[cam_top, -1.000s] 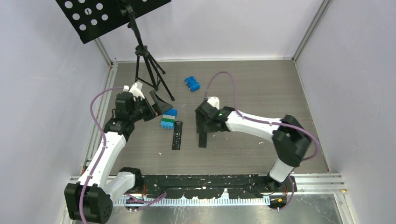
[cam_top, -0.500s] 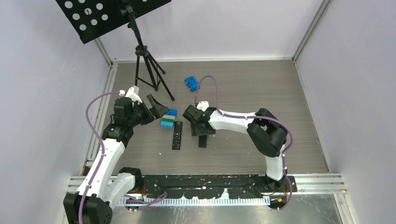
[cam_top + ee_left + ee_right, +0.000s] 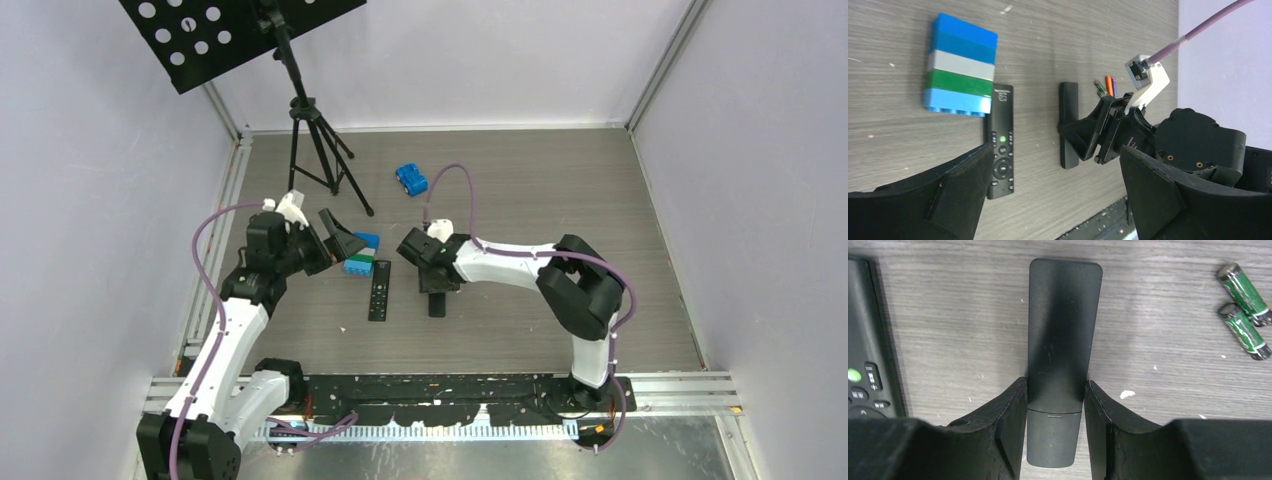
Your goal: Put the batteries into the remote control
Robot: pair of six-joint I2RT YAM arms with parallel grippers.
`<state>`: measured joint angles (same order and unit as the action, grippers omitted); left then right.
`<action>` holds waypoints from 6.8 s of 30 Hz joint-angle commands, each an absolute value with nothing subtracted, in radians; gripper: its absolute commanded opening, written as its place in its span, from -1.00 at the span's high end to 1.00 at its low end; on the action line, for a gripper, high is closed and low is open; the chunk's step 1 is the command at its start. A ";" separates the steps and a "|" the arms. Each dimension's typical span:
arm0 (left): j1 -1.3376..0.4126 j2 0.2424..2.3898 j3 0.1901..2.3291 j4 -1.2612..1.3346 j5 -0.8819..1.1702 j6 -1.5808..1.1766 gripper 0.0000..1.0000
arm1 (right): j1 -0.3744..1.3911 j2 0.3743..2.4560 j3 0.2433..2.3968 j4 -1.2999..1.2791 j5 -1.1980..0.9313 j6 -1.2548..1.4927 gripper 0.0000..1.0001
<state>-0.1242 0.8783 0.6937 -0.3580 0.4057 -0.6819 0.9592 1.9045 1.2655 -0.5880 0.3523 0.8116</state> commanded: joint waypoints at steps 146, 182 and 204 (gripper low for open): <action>-0.416 1.559 1.027 0.537 0.585 -1.109 1.00 | 0.565 1.130 0.667 0.176 -0.025 1.357 0.64; -0.422 1.598 1.035 0.436 0.595 -0.927 1.00 | 0.547 1.163 0.681 0.275 -0.122 1.326 0.99; -0.432 1.450 0.876 0.362 0.715 -0.660 1.00 | 0.268 0.994 0.510 -0.087 0.184 1.128 0.99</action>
